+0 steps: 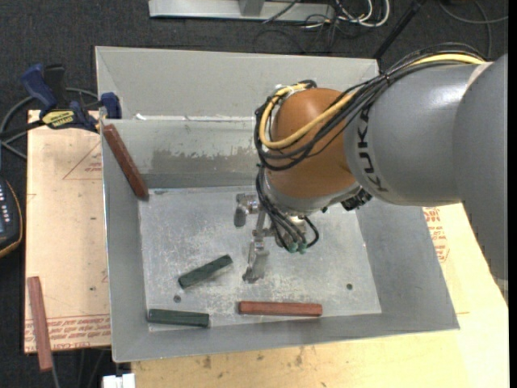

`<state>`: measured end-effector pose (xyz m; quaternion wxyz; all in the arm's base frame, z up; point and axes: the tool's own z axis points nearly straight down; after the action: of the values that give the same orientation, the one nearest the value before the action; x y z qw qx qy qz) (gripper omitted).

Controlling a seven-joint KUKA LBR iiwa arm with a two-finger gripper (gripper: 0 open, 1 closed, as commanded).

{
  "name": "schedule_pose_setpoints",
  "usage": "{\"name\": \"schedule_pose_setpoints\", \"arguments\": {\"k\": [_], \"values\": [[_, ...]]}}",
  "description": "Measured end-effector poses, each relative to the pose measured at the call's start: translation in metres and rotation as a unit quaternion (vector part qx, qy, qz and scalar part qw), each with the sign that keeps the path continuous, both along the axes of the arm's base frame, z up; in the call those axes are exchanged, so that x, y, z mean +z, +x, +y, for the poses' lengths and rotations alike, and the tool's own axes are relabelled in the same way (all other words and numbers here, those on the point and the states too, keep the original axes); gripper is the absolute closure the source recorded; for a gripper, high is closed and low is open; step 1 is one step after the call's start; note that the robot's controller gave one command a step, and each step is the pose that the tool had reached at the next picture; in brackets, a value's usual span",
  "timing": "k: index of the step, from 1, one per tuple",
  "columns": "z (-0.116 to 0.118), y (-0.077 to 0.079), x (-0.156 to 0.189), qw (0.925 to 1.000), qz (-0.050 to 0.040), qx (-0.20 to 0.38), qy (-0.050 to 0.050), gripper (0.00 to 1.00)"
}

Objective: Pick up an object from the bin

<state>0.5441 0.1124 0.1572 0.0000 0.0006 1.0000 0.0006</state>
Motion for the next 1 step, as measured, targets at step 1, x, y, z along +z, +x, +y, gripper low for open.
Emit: {"name": "schedule_pose_setpoints", "arguments": {"k": [1], "values": [[0.0416,-0.0139,-0.092,1.0,0.0034,0.008,0.0,0.0]]}}
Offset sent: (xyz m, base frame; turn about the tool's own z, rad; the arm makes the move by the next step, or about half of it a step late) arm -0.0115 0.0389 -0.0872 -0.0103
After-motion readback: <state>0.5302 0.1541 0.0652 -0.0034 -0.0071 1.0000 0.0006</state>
